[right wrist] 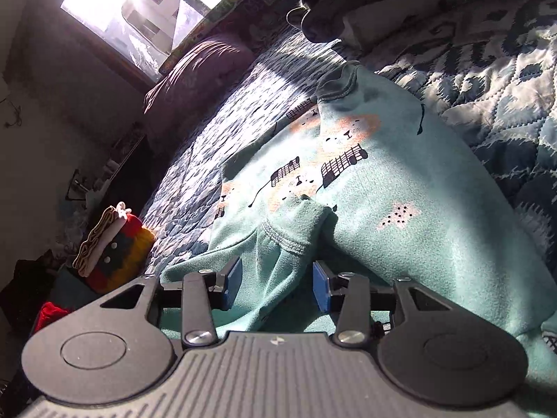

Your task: Fold clothes

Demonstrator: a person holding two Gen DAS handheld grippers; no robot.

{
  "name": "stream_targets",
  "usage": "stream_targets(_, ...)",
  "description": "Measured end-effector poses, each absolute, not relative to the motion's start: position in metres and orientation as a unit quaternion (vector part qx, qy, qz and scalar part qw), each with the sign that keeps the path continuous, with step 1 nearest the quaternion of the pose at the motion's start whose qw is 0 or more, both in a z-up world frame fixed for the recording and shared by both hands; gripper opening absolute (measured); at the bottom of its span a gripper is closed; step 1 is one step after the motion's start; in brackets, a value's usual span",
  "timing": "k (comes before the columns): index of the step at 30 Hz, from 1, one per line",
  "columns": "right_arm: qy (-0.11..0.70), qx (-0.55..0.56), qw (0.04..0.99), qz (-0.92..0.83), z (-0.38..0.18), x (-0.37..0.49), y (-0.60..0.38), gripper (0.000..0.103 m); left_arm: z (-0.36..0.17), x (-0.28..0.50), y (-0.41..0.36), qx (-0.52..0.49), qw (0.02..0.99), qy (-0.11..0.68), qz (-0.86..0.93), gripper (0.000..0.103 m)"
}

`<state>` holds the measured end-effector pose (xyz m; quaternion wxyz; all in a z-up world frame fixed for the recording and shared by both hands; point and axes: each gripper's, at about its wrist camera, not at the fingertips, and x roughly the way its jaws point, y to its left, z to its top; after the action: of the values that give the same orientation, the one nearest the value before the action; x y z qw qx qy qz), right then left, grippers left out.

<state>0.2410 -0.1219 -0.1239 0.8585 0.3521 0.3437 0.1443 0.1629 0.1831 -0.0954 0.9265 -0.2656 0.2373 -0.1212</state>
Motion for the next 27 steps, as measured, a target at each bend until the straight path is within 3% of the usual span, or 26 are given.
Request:
stream_targets(5,0.347,0.349,0.860,0.133,-0.126,0.253,-0.111,0.040,-0.097,0.160,0.189,-0.257,0.927,0.238,-0.132,0.057)
stream_targets(7,0.343,0.327,0.874,0.106,-0.124,0.255,-0.106,0.013,-0.098,0.162,0.190,-0.256,0.926,0.245,-0.132,0.058)
stream_targets(9,0.331,0.313,0.884,0.106,-0.118,0.256,-0.101,0.008,-0.100,0.164,0.191,-0.261,0.923,0.250,-0.131,0.058)
stream_targets(19,0.219,0.241,0.930,0.171,-0.031,0.237,-0.120,0.006,-0.103,0.168,0.195,-0.311,0.904,0.250,-0.156,0.058)
stream_targets(27,0.197,0.229,0.941,0.156,-0.005,0.235,-0.170,0.006,-0.102,0.173,0.170,-0.285,0.904,0.263,-0.179,0.056)
